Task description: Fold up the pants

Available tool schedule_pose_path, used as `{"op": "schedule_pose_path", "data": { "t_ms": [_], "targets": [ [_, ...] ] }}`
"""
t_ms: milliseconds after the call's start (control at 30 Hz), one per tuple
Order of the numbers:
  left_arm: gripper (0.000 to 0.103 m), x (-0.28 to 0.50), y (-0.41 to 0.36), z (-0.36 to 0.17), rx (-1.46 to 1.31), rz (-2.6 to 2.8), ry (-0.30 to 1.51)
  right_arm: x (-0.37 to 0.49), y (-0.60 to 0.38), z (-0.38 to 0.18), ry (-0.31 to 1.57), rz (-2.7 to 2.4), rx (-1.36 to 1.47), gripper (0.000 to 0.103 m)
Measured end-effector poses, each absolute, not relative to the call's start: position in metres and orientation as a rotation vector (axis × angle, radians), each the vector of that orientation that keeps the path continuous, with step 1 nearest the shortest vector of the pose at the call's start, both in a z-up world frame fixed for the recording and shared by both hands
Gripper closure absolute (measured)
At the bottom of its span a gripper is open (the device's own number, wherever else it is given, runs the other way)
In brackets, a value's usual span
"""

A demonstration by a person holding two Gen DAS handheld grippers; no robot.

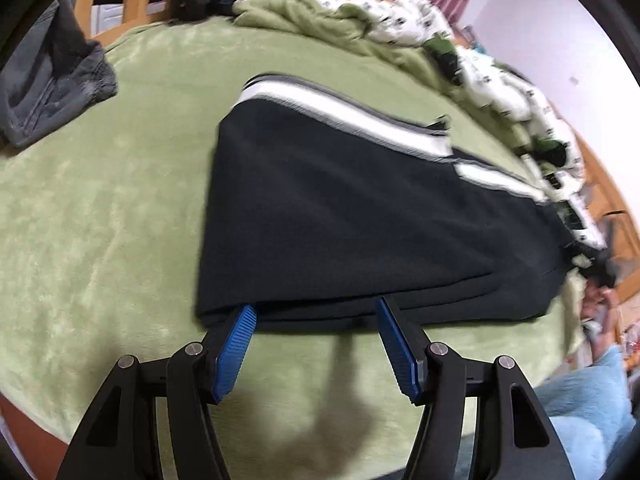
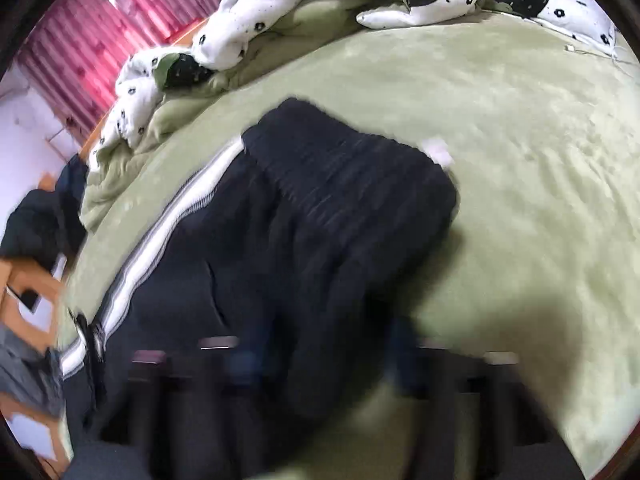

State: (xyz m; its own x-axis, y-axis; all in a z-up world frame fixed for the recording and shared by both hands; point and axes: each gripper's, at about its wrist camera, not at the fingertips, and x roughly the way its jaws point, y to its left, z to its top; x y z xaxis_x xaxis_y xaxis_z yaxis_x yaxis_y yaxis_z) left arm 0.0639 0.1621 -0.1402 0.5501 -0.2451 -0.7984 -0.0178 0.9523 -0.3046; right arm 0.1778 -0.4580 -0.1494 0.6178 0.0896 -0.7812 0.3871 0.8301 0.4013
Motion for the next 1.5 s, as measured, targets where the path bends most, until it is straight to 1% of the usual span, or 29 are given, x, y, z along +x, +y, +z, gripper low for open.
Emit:
{"op": "schedule_pose_path", "data": {
  "t_ms": [67, 133, 200, 267, 333, 400, 433, 567, 667, 700, 767, 833, 933, 967, 1000, 1033, 1100, 1133, 1300, 1433, 1500],
  "targets": [
    [0.043, 0.062, 0.164, -0.141, -0.314, -0.143, 0.973, 0.184, -0.458, -0.123, 0.83, -0.133, 0.501, 0.072],
    [0.043, 0.061, 0.166, -0.14, -0.328, -0.142, 0.961, 0.179, -0.466, -0.103, 0.756, -0.061, 0.518, 0.07],
    [0.043, 0.057, 0.17, -0.14, -0.366, -0.138, 0.94, 0.183, -0.467, -0.109, 0.799, -0.072, 0.53, 0.067],
    [0.043, 0.05, 0.173, -0.138, -0.395, -0.148, 0.915, 0.191, -0.46, -0.129, 0.926, -0.107, 0.428, 0.065],
    [0.043, 0.041, 0.178, -0.135, -0.395, -0.133, 0.89, 0.186, -0.461, -0.147, 1.01, -0.105, 0.394, 0.053],
    [0.043, 0.035, 0.184, -0.133, -0.411, -0.113, 0.867, 0.168, -0.466, -0.15, 0.983, -0.105, 0.389, 0.051],
    [0.043, 0.031, 0.191, -0.133, -0.446, -0.113, 0.845, 0.159, -0.466, -0.148, 0.978, -0.119, 0.378, 0.047],
    [0.043, 0.029, 0.213, -0.139, -0.562, -0.086, 0.831, 0.128, -0.464, -0.132, 0.972, -0.149, 0.335, 0.047],
    [0.043, 0.039, 0.222, -0.156, -0.681, -0.136, 0.847, 0.113, -0.453, -0.111, 0.958, -0.183, 0.264, 0.047],
    [0.038, 0.042, 0.223, -0.162, -0.723, -0.156, 0.848, 0.109, -0.448, -0.103, 0.945, -0.192, 0.234, 0.047],
    [0.035, 0.046, 0.224, -0.175, -0.824, -0.187, 0.824, 0.105, -0.437, -0.085, 0.917, -0.178, 0.199, 0.047],
    [0.035, 0.049, 0.227, -0.187, -0.93, -0.204, 0.796, 0.1, -0.42, -0.069, 0.898, -0.151, 0.177, 0.047],
    [0.038, 0.055, 0.224, -0.19, -0.964, -0.186, 0.775, 0.096, -0.391, -0.05, 0.883, -0.111, 0.143, 0.047],
    [0.044, 0.058, 0.221, -0.189, -0.962, -0.167, 0.777, 0.099, -0.382, -0.047, 0.877, -0.099, 0.132, 0.047],
    [0.055, 0.06, 0.219, -0.189, -0.954, -0.148, 0.784, 0.099, -0.37, -0.04, 0.868, -0.082, 0.115, 0.047],
    [0.063, 0.062, 0.218, -0.188, -0.947, -0.139, 0.785, 0.099, -0.361, -0.036, 0.859, -0.07, 0.105, 0.047],
    [0.084, 0.062, 0.216, -0.18, -0.904, -0.118, 0.768, 0.099, -0.339, -0.027, 0.835, -0.038, 0.09, 0.047],
    [0.088, 0.062, 0.213, -0.17, -0.865, -0.124, 0.748, 0.101, -0.329, -0.025, 0.828, -0.025, 0.08, 0.047],
    [0.09, 0.068, 0.155, -0.089, -0.492, -0.101, 0.682, 0.1, -0.293, -0.022, 0.801, -0.003, 0.026, 0.047],
    [0.09, 0.085, 0.092, -0.041, -0.4, -0.321, 0.628, 0.092, -0.288, -0.023, 0.802, 0.029, 0.055, 0.047],
    [0.09, 0.093, 0.06, -0.034, -0.385, -0.462, 0.629, 0.089, -0.291, -0.023, 0.797, 0.034, 0.06, 0.047]
  ]
}}
